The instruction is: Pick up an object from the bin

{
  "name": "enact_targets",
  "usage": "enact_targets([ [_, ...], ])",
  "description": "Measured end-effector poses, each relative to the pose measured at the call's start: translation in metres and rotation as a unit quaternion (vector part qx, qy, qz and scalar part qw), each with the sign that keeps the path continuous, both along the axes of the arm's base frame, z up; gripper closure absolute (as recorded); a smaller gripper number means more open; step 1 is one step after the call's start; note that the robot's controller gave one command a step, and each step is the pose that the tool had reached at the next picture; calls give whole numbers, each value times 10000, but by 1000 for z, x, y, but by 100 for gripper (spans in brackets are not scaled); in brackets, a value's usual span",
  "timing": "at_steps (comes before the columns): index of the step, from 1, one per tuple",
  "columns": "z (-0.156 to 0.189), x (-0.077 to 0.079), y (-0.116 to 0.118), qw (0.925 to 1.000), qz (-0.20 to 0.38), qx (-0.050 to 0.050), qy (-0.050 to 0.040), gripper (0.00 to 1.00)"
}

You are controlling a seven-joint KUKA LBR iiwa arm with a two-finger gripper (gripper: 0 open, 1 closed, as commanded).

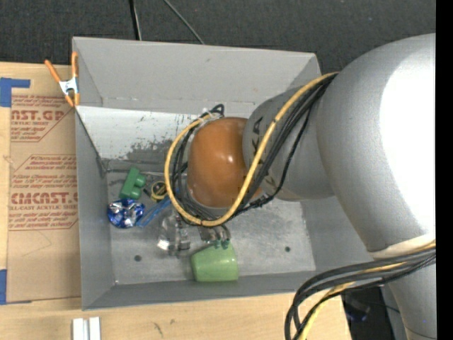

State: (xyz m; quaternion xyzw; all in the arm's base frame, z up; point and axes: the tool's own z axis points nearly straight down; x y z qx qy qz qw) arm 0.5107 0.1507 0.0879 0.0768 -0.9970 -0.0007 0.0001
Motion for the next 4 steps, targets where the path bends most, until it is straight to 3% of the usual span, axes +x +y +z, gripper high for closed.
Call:
enact_targets([
  [1,0,0,0,10000,2,1,4,0],
  [2,0,0,0,10000,2,1,2,100],
  [3,0,0,0,10000,2,2,5,0],
  [4,0,0,0,10000,0,2,2,100],
])
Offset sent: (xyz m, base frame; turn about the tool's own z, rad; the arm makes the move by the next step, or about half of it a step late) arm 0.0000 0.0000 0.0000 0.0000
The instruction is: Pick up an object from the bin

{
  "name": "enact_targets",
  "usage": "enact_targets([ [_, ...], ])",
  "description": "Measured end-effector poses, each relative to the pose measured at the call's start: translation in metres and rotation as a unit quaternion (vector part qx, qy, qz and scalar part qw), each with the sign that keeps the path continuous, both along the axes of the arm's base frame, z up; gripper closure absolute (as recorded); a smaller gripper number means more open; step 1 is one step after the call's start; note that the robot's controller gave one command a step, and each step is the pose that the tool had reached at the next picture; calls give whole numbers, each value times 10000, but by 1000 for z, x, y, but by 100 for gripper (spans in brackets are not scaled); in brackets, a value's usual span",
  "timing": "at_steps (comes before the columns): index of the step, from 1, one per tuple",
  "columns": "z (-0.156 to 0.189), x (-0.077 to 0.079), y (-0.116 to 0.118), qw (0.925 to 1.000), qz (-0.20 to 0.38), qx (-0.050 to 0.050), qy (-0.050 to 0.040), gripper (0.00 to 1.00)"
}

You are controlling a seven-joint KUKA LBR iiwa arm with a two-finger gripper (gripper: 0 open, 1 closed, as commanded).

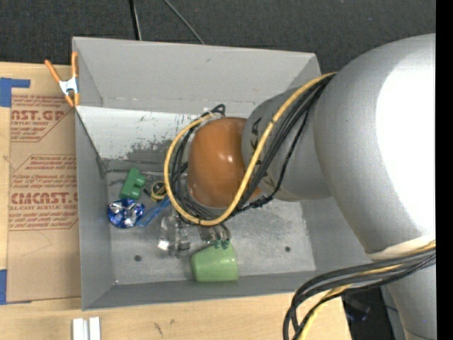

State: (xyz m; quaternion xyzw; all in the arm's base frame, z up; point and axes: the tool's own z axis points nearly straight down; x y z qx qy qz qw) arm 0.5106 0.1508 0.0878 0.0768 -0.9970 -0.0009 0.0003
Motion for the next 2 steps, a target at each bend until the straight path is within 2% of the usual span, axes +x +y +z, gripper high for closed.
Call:
enact_targets([
  [1,0,0,0,10000,2,1,4,0],
  [2,0,0,0,10000,0,1,1,100],
])
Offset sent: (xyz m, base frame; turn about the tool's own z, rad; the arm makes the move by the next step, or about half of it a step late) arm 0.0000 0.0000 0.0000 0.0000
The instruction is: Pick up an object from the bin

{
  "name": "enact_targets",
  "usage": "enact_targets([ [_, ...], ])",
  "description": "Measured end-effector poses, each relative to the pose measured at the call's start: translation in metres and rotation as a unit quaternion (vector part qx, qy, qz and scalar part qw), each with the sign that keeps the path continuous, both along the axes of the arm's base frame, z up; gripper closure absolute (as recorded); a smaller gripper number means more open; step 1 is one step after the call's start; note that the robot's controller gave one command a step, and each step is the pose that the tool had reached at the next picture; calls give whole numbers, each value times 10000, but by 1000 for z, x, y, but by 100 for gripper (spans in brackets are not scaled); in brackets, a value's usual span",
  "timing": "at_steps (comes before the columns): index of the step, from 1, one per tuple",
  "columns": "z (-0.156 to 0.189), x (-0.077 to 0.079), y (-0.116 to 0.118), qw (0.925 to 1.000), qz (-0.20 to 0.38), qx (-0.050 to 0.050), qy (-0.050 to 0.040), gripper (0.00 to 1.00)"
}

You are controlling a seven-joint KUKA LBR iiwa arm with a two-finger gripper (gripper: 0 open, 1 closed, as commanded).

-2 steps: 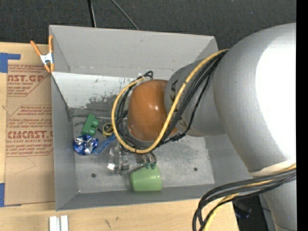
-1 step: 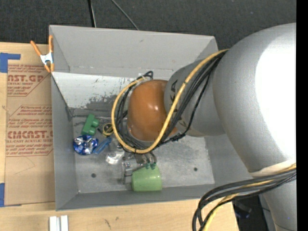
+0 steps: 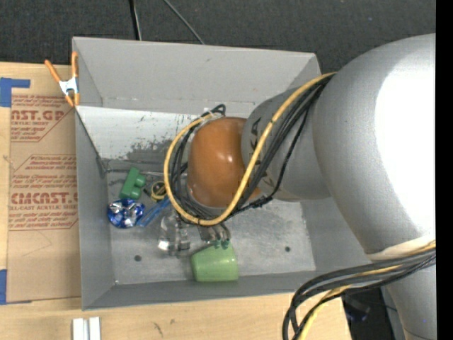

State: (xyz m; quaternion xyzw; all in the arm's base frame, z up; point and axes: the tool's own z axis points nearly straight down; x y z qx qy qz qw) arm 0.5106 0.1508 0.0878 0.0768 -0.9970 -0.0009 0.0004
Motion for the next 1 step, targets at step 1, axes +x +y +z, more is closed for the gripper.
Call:
enact_targets([
  [1,0,0,0,10000,2,0,3,0],
])
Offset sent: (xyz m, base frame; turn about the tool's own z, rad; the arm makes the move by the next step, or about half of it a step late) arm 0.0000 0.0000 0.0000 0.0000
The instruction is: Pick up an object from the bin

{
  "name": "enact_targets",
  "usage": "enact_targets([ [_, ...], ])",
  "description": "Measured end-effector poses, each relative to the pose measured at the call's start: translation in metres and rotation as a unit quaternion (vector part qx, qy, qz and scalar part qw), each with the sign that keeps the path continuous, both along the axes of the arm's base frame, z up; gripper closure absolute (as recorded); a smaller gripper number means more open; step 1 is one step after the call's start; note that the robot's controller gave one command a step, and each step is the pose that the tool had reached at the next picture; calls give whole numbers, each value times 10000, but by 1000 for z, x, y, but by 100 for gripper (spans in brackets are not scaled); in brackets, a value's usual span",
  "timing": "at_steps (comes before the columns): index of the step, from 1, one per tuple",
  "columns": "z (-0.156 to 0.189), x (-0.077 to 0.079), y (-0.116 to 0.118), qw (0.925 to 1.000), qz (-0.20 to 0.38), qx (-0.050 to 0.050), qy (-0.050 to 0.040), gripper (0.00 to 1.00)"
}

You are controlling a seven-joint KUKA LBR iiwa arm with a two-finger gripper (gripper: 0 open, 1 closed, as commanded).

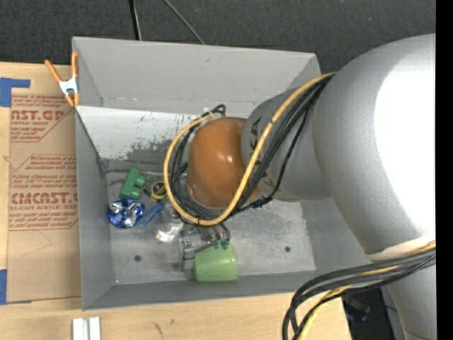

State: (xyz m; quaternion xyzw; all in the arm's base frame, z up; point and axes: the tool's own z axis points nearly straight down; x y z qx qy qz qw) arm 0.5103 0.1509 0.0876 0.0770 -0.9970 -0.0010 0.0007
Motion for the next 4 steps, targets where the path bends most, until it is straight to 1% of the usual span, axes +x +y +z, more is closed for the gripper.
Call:
enact_targets([
  [1,0,0,0,10000,-2,1,-4,100],
  [2,185,-6,-9,10000,-51,5,-58,100],
  [3,83,-6,-13,9908,-1356,-15,15,100],
  [4,86,-5,-13,9908,-1351,-7,-7,0],
])
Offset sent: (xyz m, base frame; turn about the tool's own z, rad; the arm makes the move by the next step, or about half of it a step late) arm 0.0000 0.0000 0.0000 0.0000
